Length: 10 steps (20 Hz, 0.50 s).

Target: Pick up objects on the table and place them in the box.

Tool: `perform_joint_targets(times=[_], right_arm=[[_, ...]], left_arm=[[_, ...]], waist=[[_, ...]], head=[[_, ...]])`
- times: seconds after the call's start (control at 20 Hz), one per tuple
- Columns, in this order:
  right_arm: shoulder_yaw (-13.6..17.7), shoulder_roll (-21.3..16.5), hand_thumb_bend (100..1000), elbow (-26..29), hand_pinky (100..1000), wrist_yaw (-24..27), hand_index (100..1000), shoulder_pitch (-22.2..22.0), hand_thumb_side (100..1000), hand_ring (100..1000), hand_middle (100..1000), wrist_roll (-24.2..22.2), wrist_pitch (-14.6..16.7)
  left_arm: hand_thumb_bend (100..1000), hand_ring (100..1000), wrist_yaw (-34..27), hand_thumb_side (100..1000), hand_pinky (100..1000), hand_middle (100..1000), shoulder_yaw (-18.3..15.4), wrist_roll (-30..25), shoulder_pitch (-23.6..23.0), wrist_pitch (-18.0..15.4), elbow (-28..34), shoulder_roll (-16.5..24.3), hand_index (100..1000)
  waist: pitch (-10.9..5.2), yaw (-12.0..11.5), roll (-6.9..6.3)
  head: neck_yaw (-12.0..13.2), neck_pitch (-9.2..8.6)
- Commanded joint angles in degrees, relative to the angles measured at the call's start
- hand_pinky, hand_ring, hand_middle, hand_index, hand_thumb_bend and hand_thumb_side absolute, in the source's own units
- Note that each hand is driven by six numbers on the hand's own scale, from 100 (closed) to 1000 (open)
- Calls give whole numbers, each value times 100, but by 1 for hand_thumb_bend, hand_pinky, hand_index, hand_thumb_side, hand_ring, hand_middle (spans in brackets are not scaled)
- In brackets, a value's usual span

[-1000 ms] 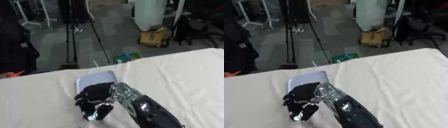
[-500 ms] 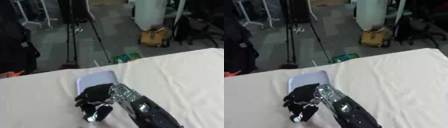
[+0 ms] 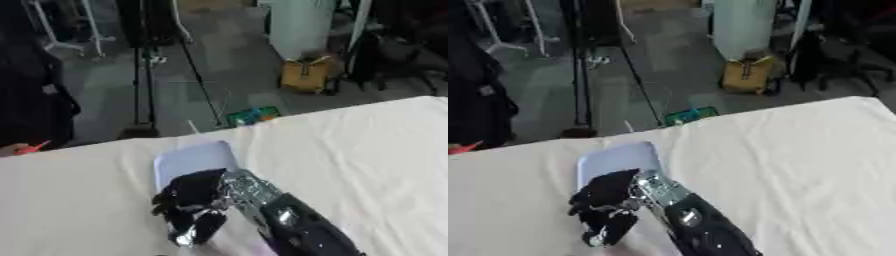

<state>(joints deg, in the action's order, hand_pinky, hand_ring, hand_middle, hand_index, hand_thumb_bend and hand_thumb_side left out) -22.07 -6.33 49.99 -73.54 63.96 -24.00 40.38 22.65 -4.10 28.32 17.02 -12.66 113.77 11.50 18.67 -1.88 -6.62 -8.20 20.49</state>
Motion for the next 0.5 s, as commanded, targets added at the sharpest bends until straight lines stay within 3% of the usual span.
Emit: perform_joint_targets(times=[0.05, 0.45, 0.5], right_arm=[[15, -19, 168, -33, 1000, -80, 1000, 56, 953, 1000, 1000, -1200, 1158], [-5, -5, 180, -71, 1000, -78, 1000, 35, 908, 1000, 997, -1276, 1158], [-16, -8, 234, -78, 1000, -91, 1000, 36, 773, 1000, 997, -1309, 1158]], left_arm=[[100, 1000, -14, 1000, 1000, 1000, -38, 2, 52, -12, 82, 97, 901], [100, 1000, -16, 1000, 1000, 1000, -40, 3, 54, -14, 82, 91, 900], [100, 1000, -16, 1000, 1000, 1000, -40, 2, 54, -14, 82, 93, 900]], waist=[[-94, -16, 15], [-92, -12, 23], [-95, -13, 23]], head=[[19, -62], [28, -66], [43, -57]])
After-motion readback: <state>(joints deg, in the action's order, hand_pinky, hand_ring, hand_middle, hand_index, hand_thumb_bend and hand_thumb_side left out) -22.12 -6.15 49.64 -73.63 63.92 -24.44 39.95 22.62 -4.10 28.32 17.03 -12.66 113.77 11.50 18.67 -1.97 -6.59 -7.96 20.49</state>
